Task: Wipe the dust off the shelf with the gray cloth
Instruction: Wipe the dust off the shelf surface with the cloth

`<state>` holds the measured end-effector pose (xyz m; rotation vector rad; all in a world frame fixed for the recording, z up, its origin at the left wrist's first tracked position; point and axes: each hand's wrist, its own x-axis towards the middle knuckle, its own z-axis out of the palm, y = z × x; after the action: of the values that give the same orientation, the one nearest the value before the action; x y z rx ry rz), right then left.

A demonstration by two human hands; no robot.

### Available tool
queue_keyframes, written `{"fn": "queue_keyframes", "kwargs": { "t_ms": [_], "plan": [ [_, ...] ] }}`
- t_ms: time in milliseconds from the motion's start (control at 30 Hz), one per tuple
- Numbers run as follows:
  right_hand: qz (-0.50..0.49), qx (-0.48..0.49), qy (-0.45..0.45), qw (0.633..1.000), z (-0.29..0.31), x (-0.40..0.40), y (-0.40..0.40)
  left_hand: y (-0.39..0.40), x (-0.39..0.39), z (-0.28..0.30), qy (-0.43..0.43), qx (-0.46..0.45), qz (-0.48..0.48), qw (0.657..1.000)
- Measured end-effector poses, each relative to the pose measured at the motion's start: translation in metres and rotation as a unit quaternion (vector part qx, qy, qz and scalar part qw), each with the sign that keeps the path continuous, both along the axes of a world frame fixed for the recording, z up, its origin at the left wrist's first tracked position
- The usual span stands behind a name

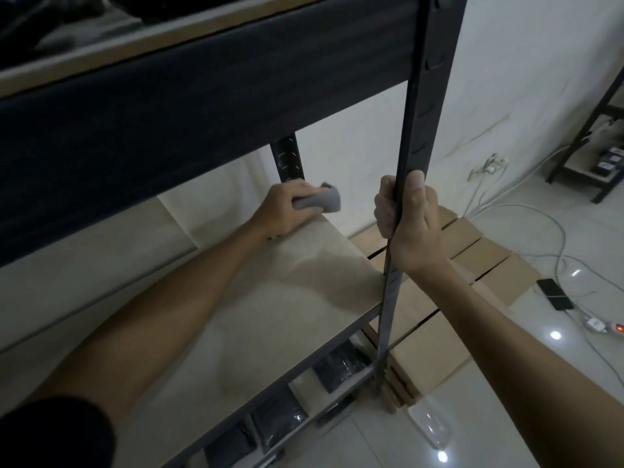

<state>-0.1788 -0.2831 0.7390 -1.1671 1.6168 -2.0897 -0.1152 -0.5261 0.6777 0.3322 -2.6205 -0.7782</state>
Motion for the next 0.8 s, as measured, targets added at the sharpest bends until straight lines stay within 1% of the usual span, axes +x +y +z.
{"fn": "queue_keyframes", "kwargs": {
  "t_ms": [100,267,333,433,500,567,633,667,767,800],
  "plan": [
    [-0.003,-0.003,-0.005,1.0,0.0,0.0,0.0,0.003,-0.015,-0.012,-0.022,-0.021,0.016,0.999],
    [-0.009,-0.007,-0.023,1.0,0.0,0.003,0.0,0.025,0.003,-0.02,0.018,0.001,0.007,1.0],
    [-0.01,-0.013,-0.027,1.0,-0.001,0.003,0.0,0.042,0.017,-0.02,0.006,0.023,-0.032,0.999],
    [-0.007,-0.017,-0.031,0.999,0.001,0.005,0.001,0.063,0.04,-0.021,-0.038,0.087,-0.13,0.987],
    [-0.01,-0.015,-0.031,0.999,0.004,0.007,0.0,0.06,0.042,-0.014,-0.046,0.101,-0.154,0.982],
    [-0.008,-0.013,-0.036,0.999,0.006,0.009,-0.001,0.051,0.026,-0.008,-0.01,0.076,-0.14,0.987],
    [-0.003,-0.011,-0.037,0.999,0.007,0.009,-0.001,0.046,0.006,-0.004,0.02,0.072,-0.073,0.995],
    [-0.001,-0.01,-0.037,0.999,0.007,0.009,-0.001,0.046,-0.003,-0.004,0.019,0.067,-0.06,0.996],
    [0.005,-0.005,-0.044,0.999,0.008,0.009,-0.001,0.054,-0.01,-0.016,-0.007,0.034,-0.097,0.995],
    [0.003,-0.006,-0.047,0.999,0.007,0.009,-0.001,0.056,-0.007,-0.019,-0.006,0.038,-0.108,0.993]
  ]
}}
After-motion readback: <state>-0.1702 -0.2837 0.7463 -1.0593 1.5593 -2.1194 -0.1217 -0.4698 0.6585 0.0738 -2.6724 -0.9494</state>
